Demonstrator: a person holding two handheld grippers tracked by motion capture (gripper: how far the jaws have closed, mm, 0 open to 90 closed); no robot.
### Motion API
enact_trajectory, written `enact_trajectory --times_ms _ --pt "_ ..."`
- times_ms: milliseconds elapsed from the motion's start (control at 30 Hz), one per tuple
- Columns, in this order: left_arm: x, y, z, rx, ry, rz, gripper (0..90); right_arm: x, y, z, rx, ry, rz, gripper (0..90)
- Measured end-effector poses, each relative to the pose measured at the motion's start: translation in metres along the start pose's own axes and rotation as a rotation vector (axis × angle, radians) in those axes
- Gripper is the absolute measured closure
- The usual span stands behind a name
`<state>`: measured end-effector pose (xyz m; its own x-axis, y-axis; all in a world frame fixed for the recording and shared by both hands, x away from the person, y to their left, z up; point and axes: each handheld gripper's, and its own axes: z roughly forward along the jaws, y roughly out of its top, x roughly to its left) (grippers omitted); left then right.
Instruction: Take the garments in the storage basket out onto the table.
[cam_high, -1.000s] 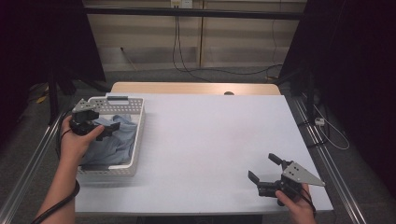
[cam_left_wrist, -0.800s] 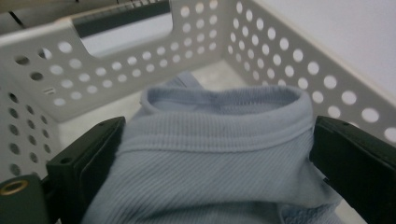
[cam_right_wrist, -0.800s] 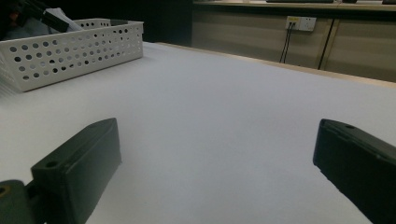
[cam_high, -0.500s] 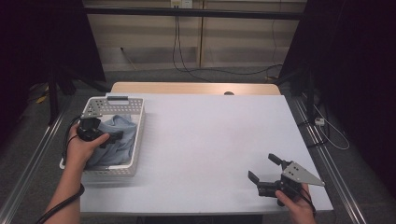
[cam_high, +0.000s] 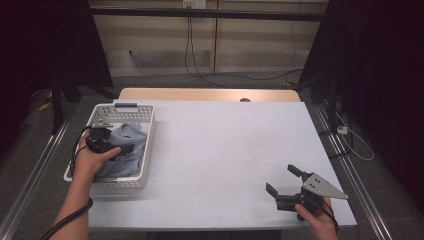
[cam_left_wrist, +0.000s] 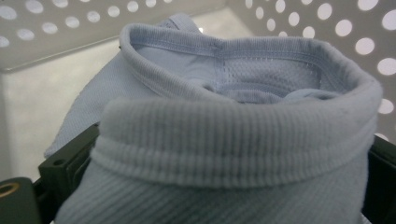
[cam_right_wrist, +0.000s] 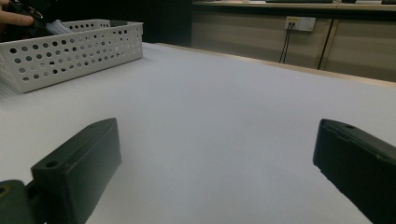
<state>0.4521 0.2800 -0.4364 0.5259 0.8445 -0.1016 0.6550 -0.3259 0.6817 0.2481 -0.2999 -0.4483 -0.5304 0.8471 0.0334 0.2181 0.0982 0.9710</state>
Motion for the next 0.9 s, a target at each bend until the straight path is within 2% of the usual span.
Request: enact_trajectory --times_ms 267,300,667,900 --pt "-0.0007 -0.0019 0.0062 0.039 -0.002 0.0 0.4 0.0 0.0001 -0.0006 0.0 -0.001 -0.001 0.8" --pt "-0.0013 -0.0022 0.0071 0.042 0.008 0.003 0.1 0.0001 0.0001 -0.0009 0.0 -0.001 0.001 0.8" --pt "-0.0023 -0.0034 0.0082 0.051 0.016 -0.012 0.7 0.0001 0.0001 -0.0023 -0.003 0.001 0.002 0.8" --pt "-0.0044 -0.0045 0.0092 0.075 0.028 -0.033 6.0 0.0005 0.0008 -0.0027 -0.005 0.004 -0.002 0.8"
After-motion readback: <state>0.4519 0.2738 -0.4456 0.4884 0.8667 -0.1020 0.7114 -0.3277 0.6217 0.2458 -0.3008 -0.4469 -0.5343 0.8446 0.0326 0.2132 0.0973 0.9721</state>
